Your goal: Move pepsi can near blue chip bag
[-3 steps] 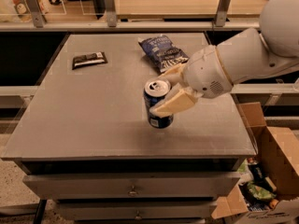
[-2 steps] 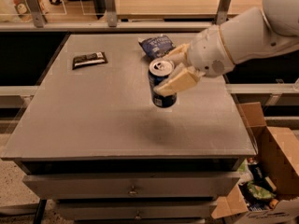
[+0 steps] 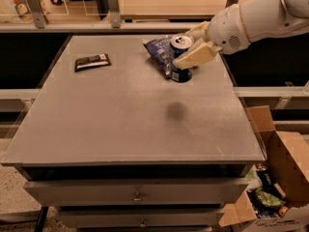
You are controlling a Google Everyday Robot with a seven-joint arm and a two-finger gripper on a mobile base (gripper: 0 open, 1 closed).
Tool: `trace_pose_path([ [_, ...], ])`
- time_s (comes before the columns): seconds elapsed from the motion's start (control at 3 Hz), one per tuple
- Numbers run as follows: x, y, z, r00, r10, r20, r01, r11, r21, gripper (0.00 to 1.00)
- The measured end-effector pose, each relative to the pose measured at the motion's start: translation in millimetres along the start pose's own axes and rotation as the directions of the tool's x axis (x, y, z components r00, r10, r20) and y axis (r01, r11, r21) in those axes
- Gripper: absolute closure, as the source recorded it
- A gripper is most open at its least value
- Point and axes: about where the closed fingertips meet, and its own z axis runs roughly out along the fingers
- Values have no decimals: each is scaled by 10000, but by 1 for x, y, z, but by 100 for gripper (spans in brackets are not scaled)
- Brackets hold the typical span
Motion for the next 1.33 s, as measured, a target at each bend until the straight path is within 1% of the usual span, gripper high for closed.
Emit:
trace_pose_path([
  [0.33,24,-21,5,9985,509,177,-511,9986,109,84],
  [0.67,48,-30,11,9951,955,252,-960,9952,211,61],
  [1.0,61,-33,16,9917,1251,291,-1259,9917,263,38],
  [1.33,70,-33,21,9886,1483,271,-1490,9886,220,15],
])
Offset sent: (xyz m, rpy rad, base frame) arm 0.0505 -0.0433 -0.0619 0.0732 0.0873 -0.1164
